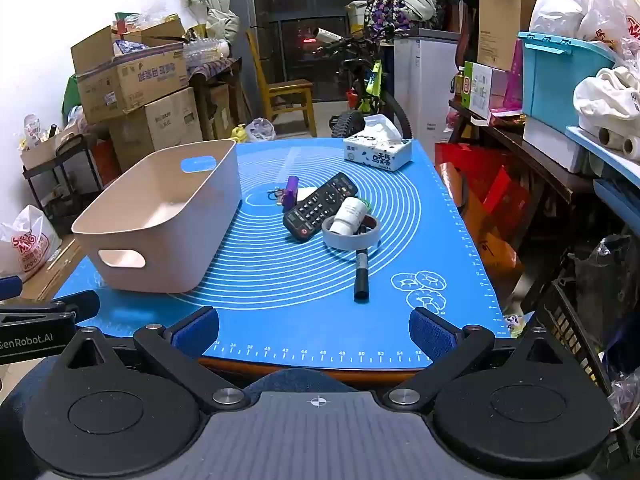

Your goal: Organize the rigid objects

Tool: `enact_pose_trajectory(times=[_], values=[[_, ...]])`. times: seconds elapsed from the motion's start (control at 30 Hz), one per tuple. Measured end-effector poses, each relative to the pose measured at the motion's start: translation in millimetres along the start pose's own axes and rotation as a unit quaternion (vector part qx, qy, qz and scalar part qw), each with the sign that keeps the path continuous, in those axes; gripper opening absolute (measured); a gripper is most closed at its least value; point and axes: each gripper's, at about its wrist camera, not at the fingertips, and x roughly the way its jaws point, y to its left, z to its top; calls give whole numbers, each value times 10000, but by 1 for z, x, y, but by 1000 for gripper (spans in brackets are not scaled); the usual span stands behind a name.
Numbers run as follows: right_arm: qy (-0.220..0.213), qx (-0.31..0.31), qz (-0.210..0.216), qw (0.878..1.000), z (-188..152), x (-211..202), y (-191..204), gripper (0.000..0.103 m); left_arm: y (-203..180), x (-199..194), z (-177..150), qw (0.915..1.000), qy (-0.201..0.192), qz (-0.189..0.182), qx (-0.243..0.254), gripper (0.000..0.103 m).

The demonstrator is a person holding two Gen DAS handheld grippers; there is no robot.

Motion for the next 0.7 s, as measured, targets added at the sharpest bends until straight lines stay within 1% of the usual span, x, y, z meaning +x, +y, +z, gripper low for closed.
enact_pose_trajectory(times=[0.7], values=[[20,39,19,10000,0,-2,-1,101,0,0,0,10000,18,-12,7,102]])
